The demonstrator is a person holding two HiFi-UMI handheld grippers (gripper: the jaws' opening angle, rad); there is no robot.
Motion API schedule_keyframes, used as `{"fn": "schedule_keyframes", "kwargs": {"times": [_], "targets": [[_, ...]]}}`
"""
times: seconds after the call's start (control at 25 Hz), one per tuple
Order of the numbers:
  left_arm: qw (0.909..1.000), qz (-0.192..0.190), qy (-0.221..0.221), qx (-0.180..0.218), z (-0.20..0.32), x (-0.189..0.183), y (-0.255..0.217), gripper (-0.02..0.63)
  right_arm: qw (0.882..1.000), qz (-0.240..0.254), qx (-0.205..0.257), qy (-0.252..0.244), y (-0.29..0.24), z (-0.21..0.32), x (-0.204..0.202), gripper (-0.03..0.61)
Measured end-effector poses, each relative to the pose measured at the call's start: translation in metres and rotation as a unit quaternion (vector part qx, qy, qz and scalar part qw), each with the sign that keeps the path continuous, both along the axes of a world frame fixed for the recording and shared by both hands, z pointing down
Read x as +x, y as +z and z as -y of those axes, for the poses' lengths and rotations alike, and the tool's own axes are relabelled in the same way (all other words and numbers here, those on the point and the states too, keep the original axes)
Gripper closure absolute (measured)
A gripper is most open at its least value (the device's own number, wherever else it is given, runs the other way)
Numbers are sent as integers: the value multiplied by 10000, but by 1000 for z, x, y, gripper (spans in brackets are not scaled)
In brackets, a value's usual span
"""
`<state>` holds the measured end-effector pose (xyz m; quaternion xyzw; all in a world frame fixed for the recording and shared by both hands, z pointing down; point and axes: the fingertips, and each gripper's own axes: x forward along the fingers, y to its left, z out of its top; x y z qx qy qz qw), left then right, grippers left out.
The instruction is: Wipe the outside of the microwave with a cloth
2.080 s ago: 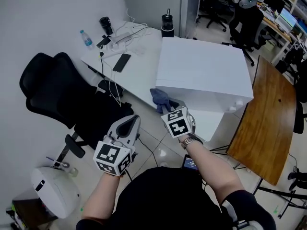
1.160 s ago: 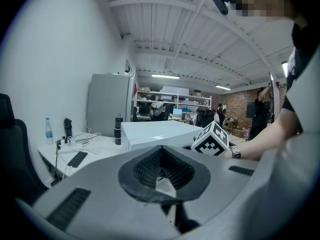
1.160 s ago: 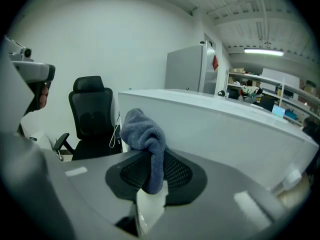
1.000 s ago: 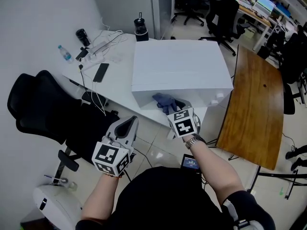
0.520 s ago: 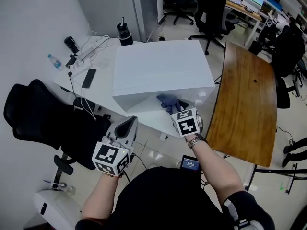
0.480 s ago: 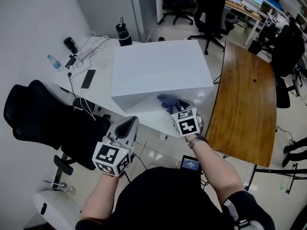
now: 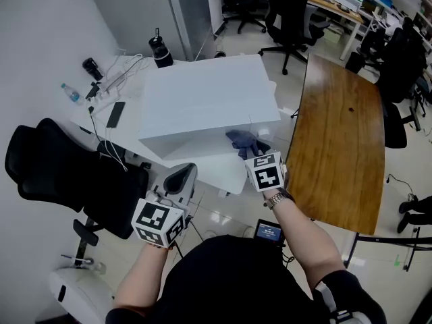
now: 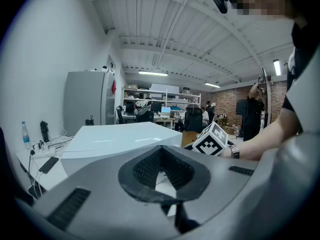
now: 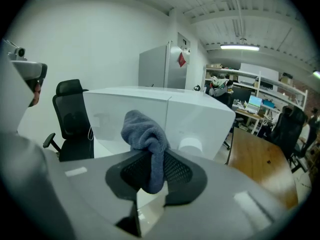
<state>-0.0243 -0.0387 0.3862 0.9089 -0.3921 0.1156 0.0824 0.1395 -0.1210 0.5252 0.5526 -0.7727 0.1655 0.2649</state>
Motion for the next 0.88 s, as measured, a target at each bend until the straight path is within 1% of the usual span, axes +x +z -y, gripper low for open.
{"fn": "schedule_keyframes", "kwargs": {"times": [0.16, 0.32, 0.68, 0.88], "targets": [[10000, 28, 51, -7, -3, 19, 0, 607, 10000, 28, 4, 49, -1, -4, 21, 509], [10000, 48, 66, -15, -6, 34, 1, 607, 10000, 44, 29, -16, -3, -9, 32, 509], [9999, 70, 91, -16, -13, 63, 2, 607, 10000, -2, 30, 56, -4, -12, 68, 509], [9999, 91, 51, -3, -17, 71, 1, 607, 9999, -24, 97, 120, -6, -13, 85, 509]]}}
